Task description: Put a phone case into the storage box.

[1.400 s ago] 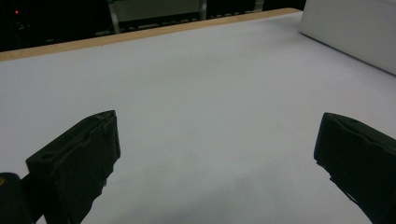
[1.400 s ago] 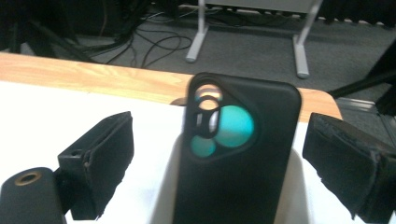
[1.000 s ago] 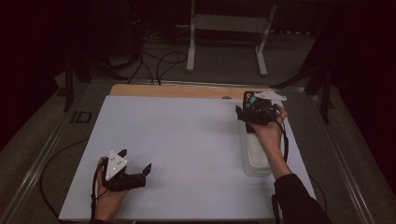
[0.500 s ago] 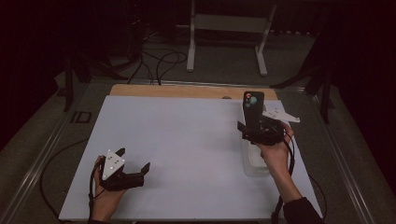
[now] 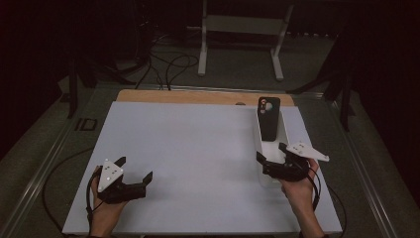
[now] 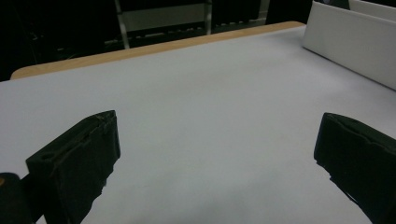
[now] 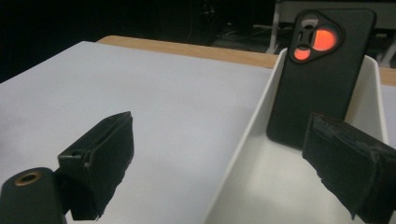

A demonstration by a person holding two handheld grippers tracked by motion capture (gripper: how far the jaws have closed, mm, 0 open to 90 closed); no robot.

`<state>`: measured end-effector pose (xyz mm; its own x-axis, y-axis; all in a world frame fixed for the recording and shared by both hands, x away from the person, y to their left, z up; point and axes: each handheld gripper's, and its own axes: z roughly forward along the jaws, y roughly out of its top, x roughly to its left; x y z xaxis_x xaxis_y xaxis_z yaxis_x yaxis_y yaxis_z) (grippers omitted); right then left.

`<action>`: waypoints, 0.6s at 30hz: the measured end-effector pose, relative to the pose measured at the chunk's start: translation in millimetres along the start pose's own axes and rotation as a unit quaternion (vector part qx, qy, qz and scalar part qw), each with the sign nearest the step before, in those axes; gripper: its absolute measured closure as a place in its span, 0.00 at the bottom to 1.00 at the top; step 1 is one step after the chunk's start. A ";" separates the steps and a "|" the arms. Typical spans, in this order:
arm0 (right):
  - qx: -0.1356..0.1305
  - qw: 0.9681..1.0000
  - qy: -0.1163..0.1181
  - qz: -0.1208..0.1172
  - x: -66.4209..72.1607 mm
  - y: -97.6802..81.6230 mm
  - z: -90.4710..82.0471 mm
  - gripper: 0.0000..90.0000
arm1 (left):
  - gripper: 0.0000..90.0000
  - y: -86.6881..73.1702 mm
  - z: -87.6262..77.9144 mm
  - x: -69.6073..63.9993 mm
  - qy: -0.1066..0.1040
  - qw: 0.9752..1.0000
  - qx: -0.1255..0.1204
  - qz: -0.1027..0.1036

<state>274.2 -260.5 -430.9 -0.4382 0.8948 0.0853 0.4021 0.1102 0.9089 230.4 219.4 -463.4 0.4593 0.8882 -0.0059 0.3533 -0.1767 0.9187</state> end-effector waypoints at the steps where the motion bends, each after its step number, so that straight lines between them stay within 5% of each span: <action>1: -0.003 1.000 -0.001 -0.004 0.8 -3.9 -3.1 0.10 | 0.01 -0.2 -0.6 0.5 0.001 1.000 0.000 0.000; 18: -0.061 0.998 0.015 -0.026 3.6 -49.1 -32.6 0.10 | 0.01 -8.8 -7.6 5.9 0.002 1.000 -0.003 0.004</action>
<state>226.7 -276.8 -461.9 -0.4803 0.8759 0.0465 0.2771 0.1012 0.9555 223.8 229.4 -468.5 0.4580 0.8890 0.0026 0.3445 -0.1802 0.9213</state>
